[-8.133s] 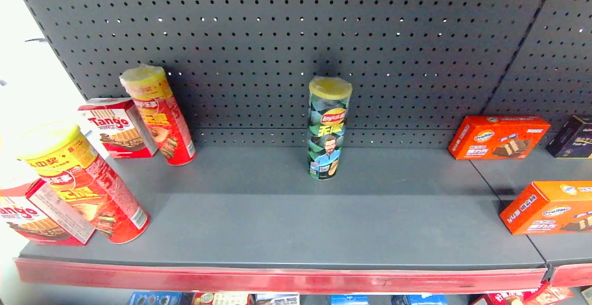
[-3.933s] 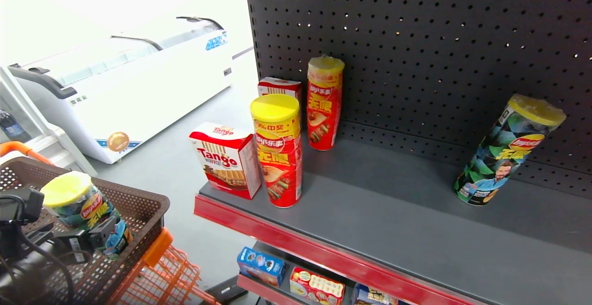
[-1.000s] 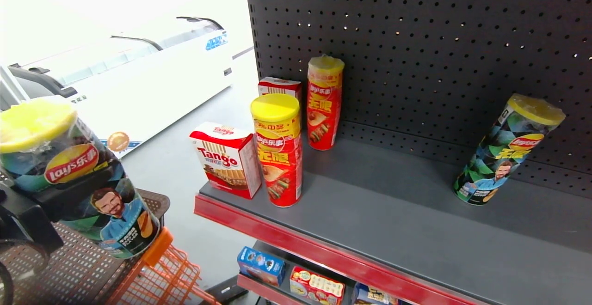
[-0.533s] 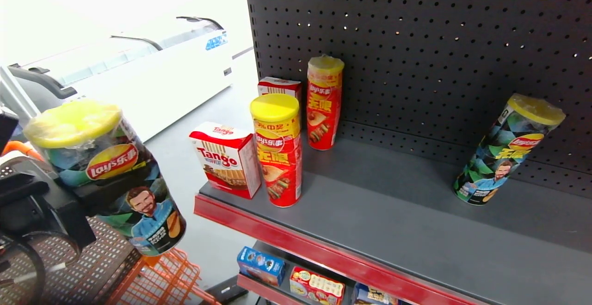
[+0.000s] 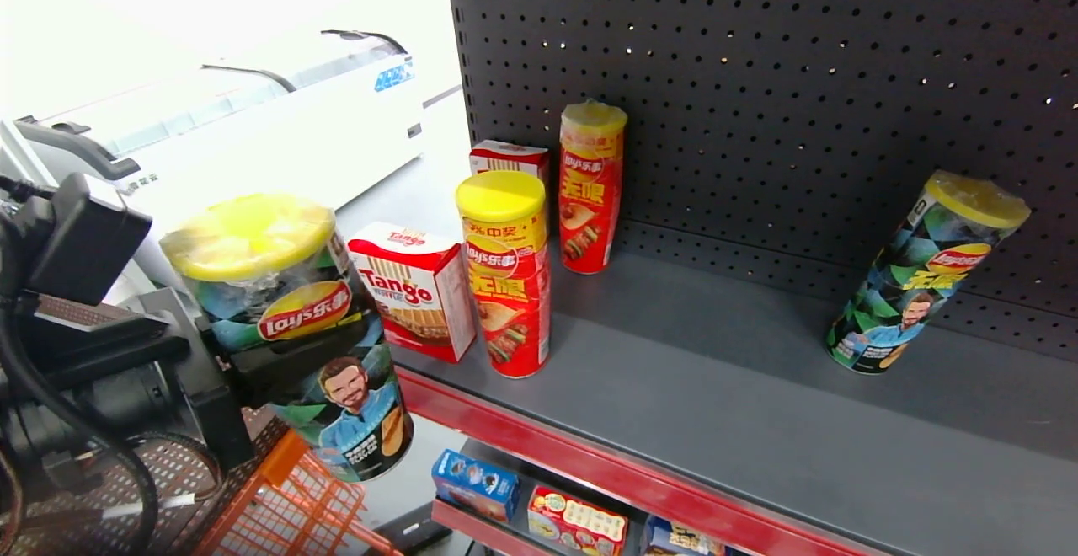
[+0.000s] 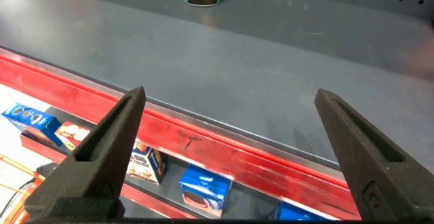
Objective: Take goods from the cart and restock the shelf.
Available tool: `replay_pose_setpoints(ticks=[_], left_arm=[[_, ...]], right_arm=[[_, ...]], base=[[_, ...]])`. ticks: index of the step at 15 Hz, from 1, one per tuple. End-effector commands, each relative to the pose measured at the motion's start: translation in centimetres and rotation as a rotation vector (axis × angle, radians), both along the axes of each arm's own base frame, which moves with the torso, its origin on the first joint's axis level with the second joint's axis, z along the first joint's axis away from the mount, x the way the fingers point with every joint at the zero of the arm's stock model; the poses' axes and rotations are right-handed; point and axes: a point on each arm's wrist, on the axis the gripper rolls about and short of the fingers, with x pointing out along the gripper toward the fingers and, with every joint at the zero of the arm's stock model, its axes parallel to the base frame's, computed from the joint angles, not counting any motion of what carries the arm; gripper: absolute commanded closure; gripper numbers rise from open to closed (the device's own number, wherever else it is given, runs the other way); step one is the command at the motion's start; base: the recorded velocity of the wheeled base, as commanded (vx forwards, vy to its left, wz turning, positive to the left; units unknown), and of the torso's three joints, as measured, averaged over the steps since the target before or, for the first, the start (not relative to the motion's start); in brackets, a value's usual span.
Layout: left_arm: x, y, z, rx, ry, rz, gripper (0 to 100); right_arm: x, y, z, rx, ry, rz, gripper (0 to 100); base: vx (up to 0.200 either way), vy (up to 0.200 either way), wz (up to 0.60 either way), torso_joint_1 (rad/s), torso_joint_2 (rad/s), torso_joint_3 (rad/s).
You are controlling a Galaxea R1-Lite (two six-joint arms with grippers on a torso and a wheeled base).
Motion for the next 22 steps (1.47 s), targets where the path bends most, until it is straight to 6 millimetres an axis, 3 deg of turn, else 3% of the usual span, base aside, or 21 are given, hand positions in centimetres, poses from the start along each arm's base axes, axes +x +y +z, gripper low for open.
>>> replay_pose_setpoints(ticks=[1,3,10,20,22], left_arm=[[1.1,-0.5,-0.4,0.003,0.015,-0.019,100],[1.7,-1.0,-0.5,-0.004,0.003,-0.051,100],[1.1,-2.1,-0.6,-0.010,0.008,-0.164,100],[1.2,-2.1,-0.6,-0.011,0.008,-0.169,100],[1.2,-2.0,-0.8,-0.009,0.013,-0.166,100]], right_arm=[[0.0,0.0,0.0,0.000,0.000,0.001,0],[0.0,0.0,0.0,0.002,0.000,-0.001,0],[0.0,0.0,0.0,0.002,0.000,-0.001,0],[0.0,0.0,0.0,0.002,-0.002,-0.001,0],[0.0,0.0,0.0,0.002,0.000,-0.001,0]], base=[[0.000,0.000,0.00,0.000,0.00,0.000],[0.000,0.000,0.00,0.000,0.00,0.000],[0.000,0.000,0.00,0.000,0.00,0.000],[0.000,0.000,-0.60,0.002,0.00,0.001],[0.000,0.000,0.00,0.000,0.00,0.000]])
